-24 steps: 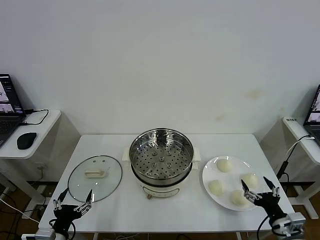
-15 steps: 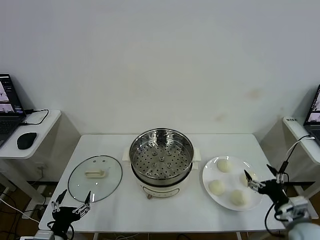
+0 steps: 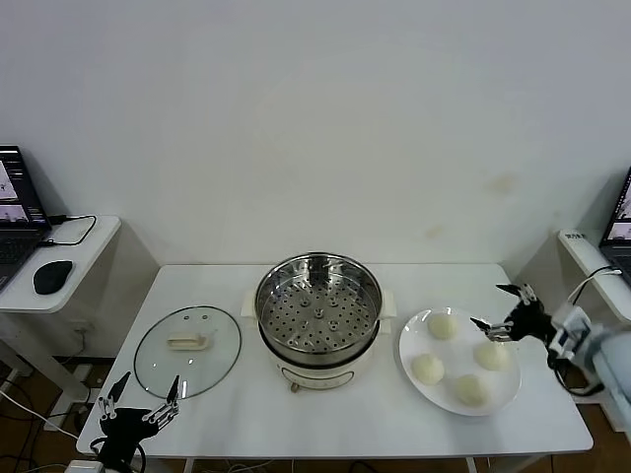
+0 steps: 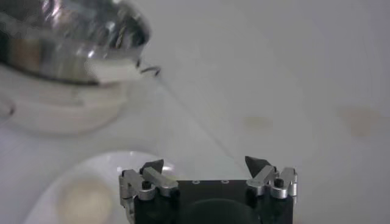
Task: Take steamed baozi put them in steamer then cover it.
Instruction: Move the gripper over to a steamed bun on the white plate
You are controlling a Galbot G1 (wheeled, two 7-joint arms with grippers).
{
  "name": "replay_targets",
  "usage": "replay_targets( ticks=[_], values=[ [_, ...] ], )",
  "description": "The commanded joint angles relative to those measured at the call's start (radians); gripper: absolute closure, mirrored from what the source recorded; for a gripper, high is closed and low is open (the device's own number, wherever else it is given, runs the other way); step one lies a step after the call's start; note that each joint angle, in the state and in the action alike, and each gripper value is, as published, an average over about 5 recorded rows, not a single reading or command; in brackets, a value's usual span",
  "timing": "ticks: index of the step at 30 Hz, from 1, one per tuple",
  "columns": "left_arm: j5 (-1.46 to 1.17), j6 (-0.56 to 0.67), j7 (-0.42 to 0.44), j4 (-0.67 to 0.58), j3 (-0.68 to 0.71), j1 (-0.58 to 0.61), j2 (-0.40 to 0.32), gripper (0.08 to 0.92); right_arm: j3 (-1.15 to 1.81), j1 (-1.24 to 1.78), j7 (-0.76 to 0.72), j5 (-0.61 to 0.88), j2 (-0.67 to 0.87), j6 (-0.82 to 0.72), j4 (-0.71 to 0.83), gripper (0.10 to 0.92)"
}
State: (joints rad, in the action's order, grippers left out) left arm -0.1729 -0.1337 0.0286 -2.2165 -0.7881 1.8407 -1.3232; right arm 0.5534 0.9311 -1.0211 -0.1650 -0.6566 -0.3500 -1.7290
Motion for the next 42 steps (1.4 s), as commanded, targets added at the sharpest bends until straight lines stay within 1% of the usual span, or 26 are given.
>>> replay_targets(
  ticks=[1,5,8,10,14,17,20,26,33,42],
  values=[
    [0.009,0.000,0.000,-0.026,-0.003,0.009,-0.011,0.177,-0.368,-0.401,-0.333,-0.277,0.067,0.102,0.210,0.203],
    [0.015,0.000,0.001,-0.023,0.000,0.010,-0.021,0.177,-0.517,-0.501,-0.329,-0.331,0.011,0.159,0.300,0.202],
    [0.017,0.001,0.001,-0.016,-0.002,0.010,-0.024,0.177,-0.634,-0.601,-0.320,-0.351,-0.035,0.194,0.373,0.203],
    [0.017,0.001,0.002,-0.013,-0.004,0.010,-0.027,0.177,-0.688,-0.656,-0.314,-0.357,-0.079,0.244,0.435,0.203],
    [0.019,0.000,0.004,-0.011,-0.005,0.006,-0.031,0.177,-0.719,-0.715,-0.310,-0.370,-0.170,0.388,0.563,0.202],
    [0.025,-0.001,0.006,-0.012,-0.008,0.006,-0.036,0.177,-0.728,-0.725,-0.304,-0.413,-0.215,0.436,0.625,0.203],
    [0.032,-0.001,0.009,-0.014,-0.010,0.011,-0.040,0.177,-0.731,-0.718,-0.289,-0.469,-0.243,0.447,0.659,0.203],
    [0.037,-0.001,0.012,-0.016,-0.013,0.020,-0.042,0.177,-0.715,-0.697,-0.265,-0.534,-0.282,0.455,0.717,0.203],
    [0.046,-0.001,0.012,-0.006,-0.008,0.024,-0.039,0.177,-0.674,-0.656,-0.194,-0.543,-0.312,0.423,0.743,0.202],
    [0.053,-0.001,0.013,0.000,-0.004,0.026,-0.035,0.177,-0.655,-0.627,-0.167,-0.549,-0.338,0.391,0.762,0.203]
  ],
)
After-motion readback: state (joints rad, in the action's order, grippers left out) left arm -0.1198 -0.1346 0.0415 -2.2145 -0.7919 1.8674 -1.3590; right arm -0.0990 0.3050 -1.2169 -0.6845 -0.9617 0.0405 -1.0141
